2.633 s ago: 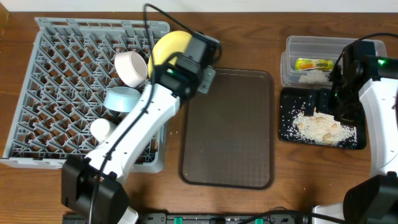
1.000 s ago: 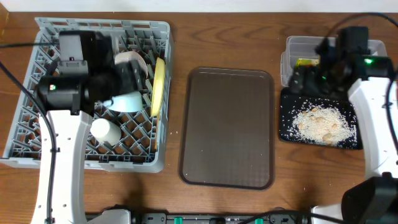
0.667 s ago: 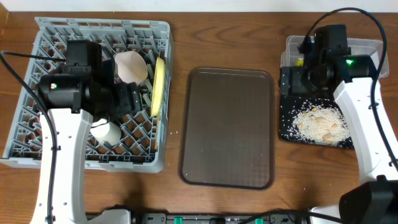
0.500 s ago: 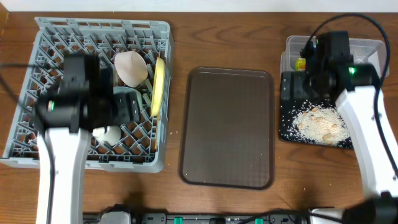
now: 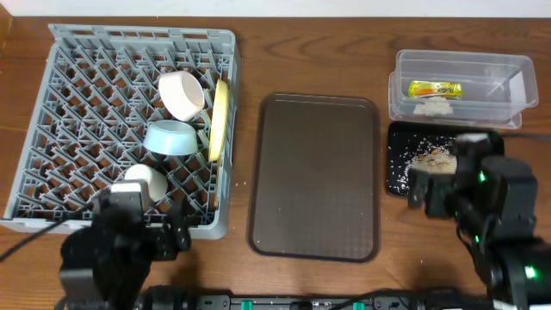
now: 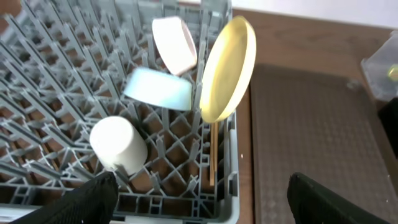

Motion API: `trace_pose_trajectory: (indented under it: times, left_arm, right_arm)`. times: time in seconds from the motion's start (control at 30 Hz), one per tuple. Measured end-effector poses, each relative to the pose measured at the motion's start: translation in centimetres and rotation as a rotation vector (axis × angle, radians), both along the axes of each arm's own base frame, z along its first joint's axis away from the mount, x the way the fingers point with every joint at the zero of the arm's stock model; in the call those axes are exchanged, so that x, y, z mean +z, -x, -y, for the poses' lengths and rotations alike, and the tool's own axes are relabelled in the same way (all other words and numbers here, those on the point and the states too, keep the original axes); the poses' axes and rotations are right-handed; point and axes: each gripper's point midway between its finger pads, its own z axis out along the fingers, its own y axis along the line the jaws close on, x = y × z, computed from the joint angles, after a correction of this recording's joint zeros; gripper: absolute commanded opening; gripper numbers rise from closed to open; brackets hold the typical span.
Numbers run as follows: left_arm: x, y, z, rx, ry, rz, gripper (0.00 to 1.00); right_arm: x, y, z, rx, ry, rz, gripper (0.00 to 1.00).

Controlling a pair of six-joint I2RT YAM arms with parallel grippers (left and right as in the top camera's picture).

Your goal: Sort waste into correct bins and load items into the dishwasher

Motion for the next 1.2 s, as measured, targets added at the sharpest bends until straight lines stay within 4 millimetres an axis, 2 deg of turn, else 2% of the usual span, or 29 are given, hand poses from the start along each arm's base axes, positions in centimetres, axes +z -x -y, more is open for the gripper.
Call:
trace_pose_trajectory:
  times: [0.17,0.37,0.83,0.97,1.07,1.2]
  left_arm:
    - [0.7,0.7,0.0,0.0,-0.001,0.047,0.88]
    - [0.7,0.7,0.0,0.0,-0.001,0.047,0.88]
    - [0.7,0.7,0.0,0.0,-0.001,0.047,0.89]
    - [0.7,0.7,0.0,0.0,-0.001,0.046,0.89]
    - [0.7,0.7,0.0,0.0,-0.001,0.046,0.89]
    - [0.6,0.7,0.0,0.0,-0.001,0.044,0.89]
  right_arm:
    - [-0.6,3.0,0.4,-0.008,0.009,-0.051,0.99]
    - [-2.3,5.1,0.6,-0.01,0.017,-0.151,0.99]
    - [-2.8,5.8,0.8,-0.011,0.034,-0.183,0.99]
    - [-0.9,4.3,0.9,-0.009,0.038,-0.03,0.99]
    - [1.0,3.1,0.9,-0.004,0.038,0.157,0.99]
    - [2.1,2.9,0.8,-0.005,0.027,0.383,0.99]
